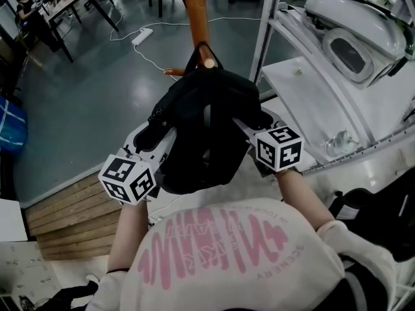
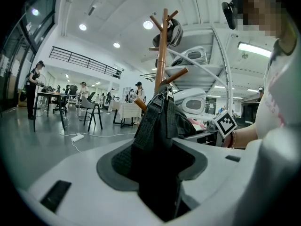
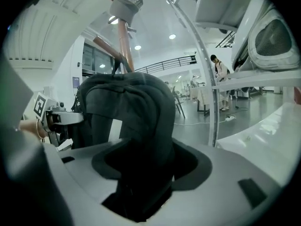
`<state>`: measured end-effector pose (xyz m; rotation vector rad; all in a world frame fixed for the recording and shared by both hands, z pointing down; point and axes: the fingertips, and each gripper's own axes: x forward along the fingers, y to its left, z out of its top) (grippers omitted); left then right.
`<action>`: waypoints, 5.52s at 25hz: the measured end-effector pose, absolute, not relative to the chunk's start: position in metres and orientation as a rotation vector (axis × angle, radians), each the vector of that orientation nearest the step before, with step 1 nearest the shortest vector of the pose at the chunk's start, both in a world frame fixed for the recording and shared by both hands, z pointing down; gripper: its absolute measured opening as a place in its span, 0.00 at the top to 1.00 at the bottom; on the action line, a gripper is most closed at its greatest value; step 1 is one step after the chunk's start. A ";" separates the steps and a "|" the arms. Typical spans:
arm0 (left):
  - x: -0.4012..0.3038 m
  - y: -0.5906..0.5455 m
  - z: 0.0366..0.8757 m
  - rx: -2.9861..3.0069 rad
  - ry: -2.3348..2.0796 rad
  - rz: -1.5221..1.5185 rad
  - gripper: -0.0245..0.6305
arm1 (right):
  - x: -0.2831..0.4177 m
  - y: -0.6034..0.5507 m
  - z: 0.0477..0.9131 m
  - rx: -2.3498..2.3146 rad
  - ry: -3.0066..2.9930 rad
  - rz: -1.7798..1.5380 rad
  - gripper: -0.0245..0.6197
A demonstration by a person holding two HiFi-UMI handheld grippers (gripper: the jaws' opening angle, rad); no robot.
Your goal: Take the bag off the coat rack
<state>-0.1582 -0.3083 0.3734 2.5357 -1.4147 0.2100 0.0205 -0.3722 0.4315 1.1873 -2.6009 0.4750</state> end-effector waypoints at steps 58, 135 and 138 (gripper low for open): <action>-0.168 -0.314 0.361 2.499 -1.568 0.183 0.71 | 0.017 -0.358 0.418 1.324 -2.492 0.622 0.86; -0.138 -0.266 0.304 2.642 -1.483 0.016 0.72 | 0.042 -0.300 0.333 1.430 -2.588 0.421 0.88; -0.140 -0.264 0.301 2.649 -1.487 0.008 0.72 | 0.041 -0.299 0.329 1.435 -2.592 0.410 0.88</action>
